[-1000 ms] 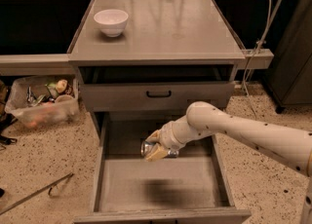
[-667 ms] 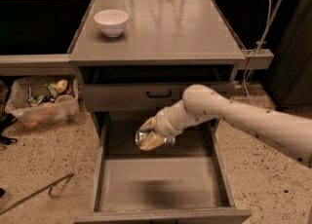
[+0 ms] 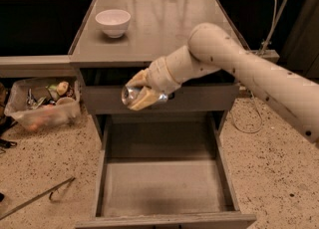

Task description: Pick redbull can from middle drawer and place on counter

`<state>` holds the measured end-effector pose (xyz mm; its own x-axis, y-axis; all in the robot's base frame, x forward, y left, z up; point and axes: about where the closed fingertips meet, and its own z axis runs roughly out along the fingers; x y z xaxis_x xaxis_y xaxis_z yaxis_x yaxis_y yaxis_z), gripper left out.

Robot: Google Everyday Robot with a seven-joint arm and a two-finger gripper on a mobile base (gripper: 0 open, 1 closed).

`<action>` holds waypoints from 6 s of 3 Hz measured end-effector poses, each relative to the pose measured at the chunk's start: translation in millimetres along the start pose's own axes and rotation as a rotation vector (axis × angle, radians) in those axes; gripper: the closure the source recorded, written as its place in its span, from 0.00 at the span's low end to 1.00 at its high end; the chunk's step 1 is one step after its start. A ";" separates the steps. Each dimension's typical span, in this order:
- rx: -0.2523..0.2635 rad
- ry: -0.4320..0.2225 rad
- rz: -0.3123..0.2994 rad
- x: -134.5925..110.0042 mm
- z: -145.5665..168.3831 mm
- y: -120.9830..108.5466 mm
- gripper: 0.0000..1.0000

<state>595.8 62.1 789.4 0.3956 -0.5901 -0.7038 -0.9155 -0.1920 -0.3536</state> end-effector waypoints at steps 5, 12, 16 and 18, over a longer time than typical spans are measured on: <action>0.163 -0.025 -0.212 -50.8 -106.8 -154.2 1.00; 0.264 -0.059 -0.017 66.6 -123.0 -211.3 1.00; 0.194 -0.004 0.018 78.5 -109.4 -199.1 0.35; 0.194 -0.004 0.018 78.5 -109.4 -199.2 0.00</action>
Offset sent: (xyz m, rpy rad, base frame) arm 0.1128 -0.0681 0.1514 0.2402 -0.2149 -0.1110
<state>801.2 -31.8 871.9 0.3796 -0.5892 -0.7133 -0.8912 -0.0261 -0.4528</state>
